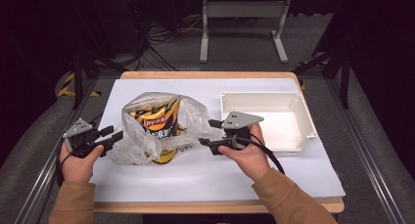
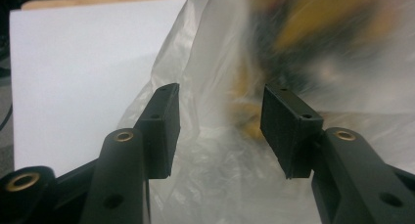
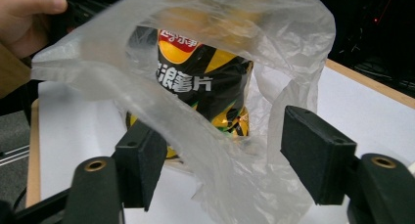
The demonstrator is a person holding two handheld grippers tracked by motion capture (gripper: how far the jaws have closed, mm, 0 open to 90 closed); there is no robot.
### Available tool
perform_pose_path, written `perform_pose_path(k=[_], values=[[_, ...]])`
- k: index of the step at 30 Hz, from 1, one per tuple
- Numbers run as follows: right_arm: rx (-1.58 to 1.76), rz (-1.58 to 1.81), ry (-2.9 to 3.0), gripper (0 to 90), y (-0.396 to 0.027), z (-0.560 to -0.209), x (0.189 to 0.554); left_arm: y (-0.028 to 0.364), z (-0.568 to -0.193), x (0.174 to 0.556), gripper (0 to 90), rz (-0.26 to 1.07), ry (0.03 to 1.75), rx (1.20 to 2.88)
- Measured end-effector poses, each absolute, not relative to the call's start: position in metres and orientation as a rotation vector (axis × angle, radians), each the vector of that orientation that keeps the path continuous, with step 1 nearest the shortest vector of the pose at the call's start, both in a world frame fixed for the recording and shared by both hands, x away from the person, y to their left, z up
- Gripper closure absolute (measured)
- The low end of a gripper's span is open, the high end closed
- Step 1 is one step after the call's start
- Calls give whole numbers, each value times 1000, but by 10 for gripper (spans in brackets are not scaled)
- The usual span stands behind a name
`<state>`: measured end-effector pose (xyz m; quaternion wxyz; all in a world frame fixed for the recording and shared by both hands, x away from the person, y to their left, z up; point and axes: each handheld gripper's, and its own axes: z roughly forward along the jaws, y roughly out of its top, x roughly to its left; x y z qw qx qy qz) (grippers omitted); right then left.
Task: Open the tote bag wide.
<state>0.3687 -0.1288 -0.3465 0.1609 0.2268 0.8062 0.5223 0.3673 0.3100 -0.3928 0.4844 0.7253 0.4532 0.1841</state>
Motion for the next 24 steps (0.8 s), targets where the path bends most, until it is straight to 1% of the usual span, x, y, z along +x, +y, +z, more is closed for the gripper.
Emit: perform_pose_path(k=[3,4,9,11,14,16,20,22,24], values=[[638,1504,2298,324,-132,-344,364,310,-382,360,456,459,1078,1751],[636,1507,2296,321,-134,-342,362,310,-382,360,450,459,1078,1751],[630,1530,2277,320,-142,-334,355,302,-360,348,427,468,1029,1729],[632,1535,2268,320,-145,-332,353,301,-357,346,415,469,1026,1726],[636,1545,2255,320,-150,-328,351,291,-345,341,403,438,980,1713],[636,1545,2250,320,-151,-327,351,288,-343,340,393,440,962,1719],[607,1573,2237,320,-154,-322,349,273,-334,337,366,461,913,1735],[603,1572,2235,320,-155,-321,348,271,-332,337,356,476,915,1732],[596,1582,2232,320,-157,-320,346,269,-330,338,324,506,924,1724]])
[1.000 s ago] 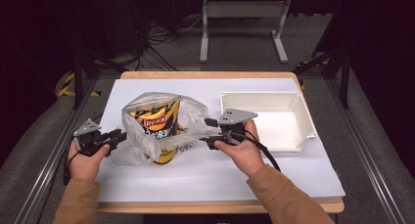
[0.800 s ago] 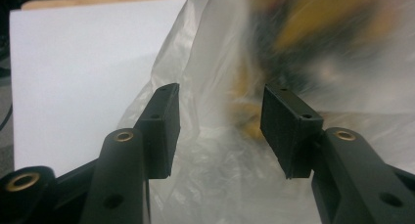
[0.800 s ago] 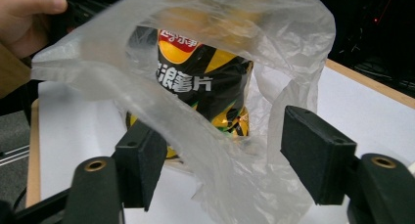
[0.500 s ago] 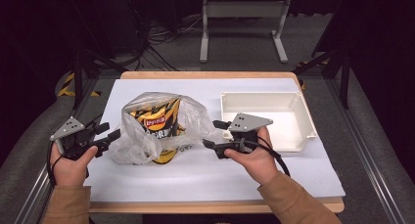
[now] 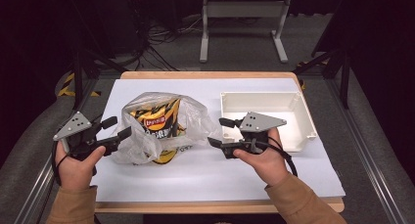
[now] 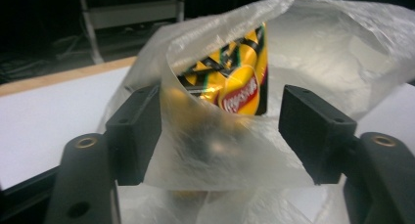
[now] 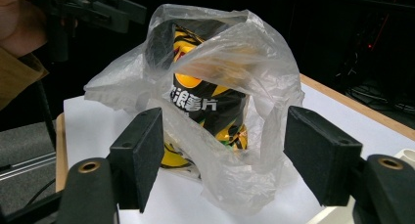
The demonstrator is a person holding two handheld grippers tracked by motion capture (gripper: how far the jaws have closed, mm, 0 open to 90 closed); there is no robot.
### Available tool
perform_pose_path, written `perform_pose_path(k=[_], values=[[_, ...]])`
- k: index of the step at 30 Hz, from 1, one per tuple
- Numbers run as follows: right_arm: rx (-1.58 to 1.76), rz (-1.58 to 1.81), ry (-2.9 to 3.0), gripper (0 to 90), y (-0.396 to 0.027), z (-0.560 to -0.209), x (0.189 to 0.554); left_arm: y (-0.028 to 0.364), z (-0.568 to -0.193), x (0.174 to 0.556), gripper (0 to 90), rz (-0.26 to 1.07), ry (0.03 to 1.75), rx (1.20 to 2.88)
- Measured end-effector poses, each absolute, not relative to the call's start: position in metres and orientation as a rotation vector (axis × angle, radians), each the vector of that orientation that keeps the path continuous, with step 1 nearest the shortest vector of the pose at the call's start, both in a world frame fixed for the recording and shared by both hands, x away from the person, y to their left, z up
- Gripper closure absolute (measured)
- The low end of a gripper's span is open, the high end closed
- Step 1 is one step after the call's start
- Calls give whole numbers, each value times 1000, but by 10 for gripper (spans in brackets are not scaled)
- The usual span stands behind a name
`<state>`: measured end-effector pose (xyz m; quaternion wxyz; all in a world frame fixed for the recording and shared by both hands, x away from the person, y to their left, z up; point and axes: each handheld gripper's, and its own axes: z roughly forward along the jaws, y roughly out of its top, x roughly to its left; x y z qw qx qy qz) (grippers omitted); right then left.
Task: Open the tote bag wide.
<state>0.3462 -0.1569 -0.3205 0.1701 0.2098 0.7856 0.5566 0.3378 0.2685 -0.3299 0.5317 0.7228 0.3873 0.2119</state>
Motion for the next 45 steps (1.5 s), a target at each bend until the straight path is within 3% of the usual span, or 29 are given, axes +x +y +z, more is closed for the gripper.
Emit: perform_pose_path(k=[12,15,20,25,30,45], values=[[590,1596,2196,323,-164,-315,343,255,-329,353,327,581,959,1709],[599,1611,2163,328,-168,-309,344,256,-330,356,365,590,963,1701],[603,1606,2163,334,-167,-308,346,259,-334,361,488,608,981,1719],[606,1627,2156,337,-163,-305,349,263,-338,363,715,587,981,1721],[597,1642,2145,339,-155,-299,353,264,-337,362,878,590,961,1731],[625,1603,2180,318,-118,-305,387,266,-334,357,897,567,925,1734]])
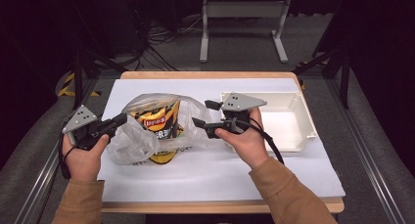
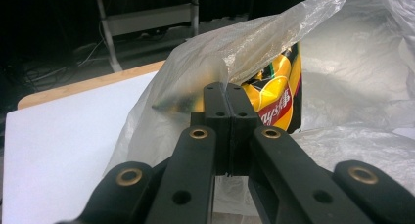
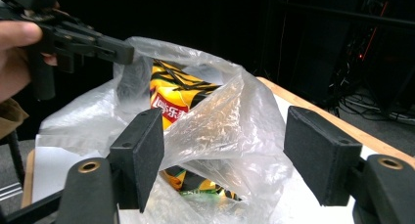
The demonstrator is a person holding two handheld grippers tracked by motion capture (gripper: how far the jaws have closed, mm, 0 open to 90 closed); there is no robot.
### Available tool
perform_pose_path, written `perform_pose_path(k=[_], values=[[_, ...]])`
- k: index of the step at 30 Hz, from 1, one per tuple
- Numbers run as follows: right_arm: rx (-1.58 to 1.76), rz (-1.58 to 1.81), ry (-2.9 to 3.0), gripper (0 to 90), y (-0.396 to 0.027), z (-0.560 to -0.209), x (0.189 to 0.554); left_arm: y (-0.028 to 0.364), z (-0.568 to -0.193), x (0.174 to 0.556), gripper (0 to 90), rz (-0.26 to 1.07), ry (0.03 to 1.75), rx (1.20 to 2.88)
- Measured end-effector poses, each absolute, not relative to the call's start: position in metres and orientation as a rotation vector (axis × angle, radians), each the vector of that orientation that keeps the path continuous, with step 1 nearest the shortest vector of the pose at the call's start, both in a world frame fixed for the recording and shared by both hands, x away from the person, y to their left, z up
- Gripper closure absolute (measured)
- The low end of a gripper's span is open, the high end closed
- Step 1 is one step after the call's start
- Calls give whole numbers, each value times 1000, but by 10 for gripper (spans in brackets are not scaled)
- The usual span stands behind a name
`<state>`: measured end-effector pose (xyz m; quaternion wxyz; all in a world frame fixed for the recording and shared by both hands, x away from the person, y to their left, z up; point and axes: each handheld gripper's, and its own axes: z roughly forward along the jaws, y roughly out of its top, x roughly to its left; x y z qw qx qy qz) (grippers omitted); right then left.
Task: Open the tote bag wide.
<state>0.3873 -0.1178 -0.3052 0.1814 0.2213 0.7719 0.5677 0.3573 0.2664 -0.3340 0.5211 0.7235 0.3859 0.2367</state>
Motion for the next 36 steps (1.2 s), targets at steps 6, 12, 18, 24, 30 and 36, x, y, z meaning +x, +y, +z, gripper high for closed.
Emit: perform_pose_path(k=[6,12,18,24,30,36], values=[[641,1568,2204,296,-109,-311,402,267,-334,356,898,559,911,1739],[602,1516,2257,737,-106,-314,413,269,-334,355,897,559,908,1741],[578,1529,2221,882,-105,-308,416,275,-331,358,896,567,921,1733],[592,1519,2214,881,-99,-305,426,278,-331,366,895,562,936,1745],[610,1518,2211,878,-94,-303,435,284,-328,375,895,560,947,1744],[638,1505,2207,877,-93,-302,444,292,-330,390,892,545,960,1754]])
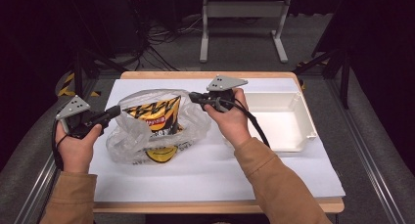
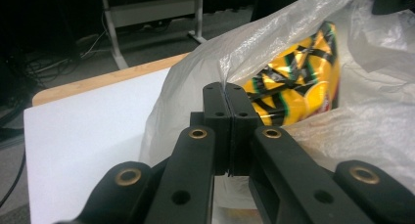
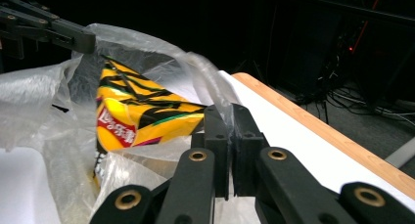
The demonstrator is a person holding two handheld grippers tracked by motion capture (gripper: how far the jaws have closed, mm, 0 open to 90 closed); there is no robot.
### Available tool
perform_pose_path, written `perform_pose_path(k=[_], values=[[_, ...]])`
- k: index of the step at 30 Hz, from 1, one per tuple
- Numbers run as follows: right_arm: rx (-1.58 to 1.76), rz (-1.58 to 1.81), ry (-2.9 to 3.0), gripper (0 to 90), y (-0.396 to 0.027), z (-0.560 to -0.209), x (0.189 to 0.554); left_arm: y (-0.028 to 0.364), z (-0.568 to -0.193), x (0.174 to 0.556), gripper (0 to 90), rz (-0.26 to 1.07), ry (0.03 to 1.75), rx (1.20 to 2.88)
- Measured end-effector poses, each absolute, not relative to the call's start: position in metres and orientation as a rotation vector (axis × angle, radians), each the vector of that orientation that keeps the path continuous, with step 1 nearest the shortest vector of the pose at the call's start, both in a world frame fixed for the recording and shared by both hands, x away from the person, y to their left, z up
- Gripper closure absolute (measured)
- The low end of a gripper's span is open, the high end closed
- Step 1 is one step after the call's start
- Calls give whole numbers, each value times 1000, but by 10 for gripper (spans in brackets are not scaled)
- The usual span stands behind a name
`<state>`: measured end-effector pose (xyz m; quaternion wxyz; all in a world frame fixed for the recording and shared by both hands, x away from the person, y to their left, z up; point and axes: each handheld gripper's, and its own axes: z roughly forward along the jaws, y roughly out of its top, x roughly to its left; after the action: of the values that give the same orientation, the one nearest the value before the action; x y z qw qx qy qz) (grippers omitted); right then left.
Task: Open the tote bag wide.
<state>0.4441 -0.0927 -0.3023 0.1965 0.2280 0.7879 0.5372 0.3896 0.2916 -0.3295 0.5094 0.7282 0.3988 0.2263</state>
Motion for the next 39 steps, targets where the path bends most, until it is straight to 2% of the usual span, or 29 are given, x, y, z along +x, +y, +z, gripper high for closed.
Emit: perform_pose_path(k=[16,39], values=[[708,1460,2210,871,-81,-302,470,307,-338,420,884,502,980,1762],[808,1378,2271,869,-69,-322,492,322,-365,431,878,455,1052,1797]])
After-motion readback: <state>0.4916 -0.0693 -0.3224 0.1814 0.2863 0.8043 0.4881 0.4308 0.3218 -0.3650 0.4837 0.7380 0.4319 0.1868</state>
